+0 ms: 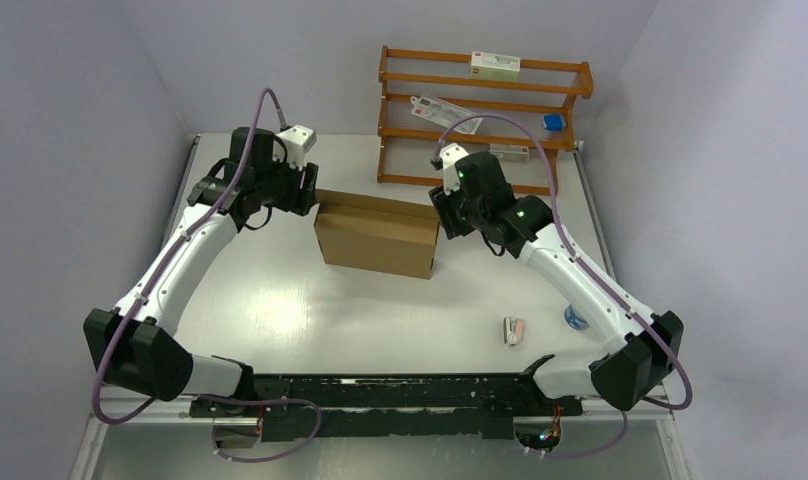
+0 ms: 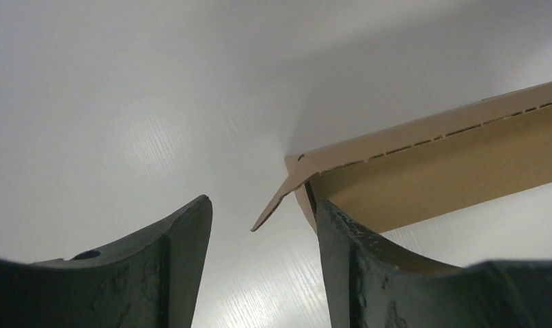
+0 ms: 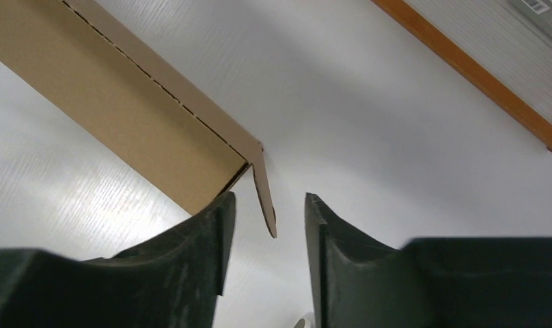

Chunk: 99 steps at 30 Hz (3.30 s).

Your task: Fold the paper box

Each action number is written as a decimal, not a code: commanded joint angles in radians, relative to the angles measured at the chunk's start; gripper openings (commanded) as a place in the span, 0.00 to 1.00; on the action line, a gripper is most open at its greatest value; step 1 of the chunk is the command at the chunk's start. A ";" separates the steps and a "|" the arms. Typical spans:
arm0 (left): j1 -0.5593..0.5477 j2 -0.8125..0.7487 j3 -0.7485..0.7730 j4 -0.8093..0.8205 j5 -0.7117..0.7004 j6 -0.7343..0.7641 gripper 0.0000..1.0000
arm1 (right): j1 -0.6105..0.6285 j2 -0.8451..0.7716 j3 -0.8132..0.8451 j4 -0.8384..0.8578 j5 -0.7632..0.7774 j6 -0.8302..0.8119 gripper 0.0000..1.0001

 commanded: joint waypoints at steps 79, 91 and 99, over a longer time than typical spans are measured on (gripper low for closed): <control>-0.208 0.044 0.000 -0.017 -0.032 -0.327 0.05 | 0.139 0.308 0.301 -0.158 0.222 0.676 0.00; -0.216 0.034 -0.003 -0.014 -0.045 -0.330 0.05 | 0.132 0.268 0.226 -0.098 0.226 0.613 0.00; -0.218 0.037 0.002 -0.015 -0.047 -0.332 0.05 | 0.133 0.270 0.203 -0.107 0.261 0.578 0.00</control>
